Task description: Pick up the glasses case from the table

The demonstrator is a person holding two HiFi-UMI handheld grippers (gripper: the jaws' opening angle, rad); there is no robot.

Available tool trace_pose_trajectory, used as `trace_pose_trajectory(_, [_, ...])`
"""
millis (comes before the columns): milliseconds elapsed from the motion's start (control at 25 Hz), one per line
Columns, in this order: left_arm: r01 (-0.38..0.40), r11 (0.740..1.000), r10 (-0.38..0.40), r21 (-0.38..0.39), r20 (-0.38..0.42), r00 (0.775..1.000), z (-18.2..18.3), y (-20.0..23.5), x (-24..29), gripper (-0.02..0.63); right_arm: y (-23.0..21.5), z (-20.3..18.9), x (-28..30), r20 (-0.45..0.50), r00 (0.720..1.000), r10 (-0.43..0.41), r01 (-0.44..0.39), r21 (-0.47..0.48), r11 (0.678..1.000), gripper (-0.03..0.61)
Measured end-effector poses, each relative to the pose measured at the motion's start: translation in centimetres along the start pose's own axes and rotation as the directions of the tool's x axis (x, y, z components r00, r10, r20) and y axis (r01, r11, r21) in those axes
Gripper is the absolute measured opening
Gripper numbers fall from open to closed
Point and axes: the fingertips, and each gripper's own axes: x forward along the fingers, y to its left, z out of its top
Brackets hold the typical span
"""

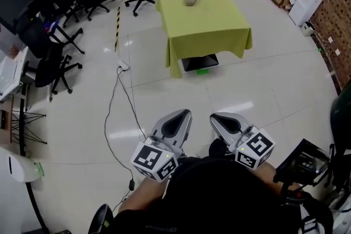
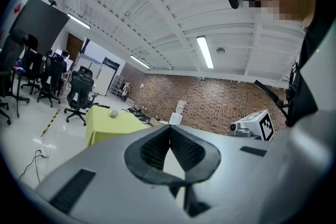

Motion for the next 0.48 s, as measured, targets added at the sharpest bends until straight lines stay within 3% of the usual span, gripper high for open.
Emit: trace_pose_trajectory(480, [-0.005,1.000,0.005,-0.008,-0.009,1.000,2.1,0.7,1.2,0.008,-0.8,2.2,1.6,0.019,1.000,0.017,-0.017,0.011,1.000,0.002])
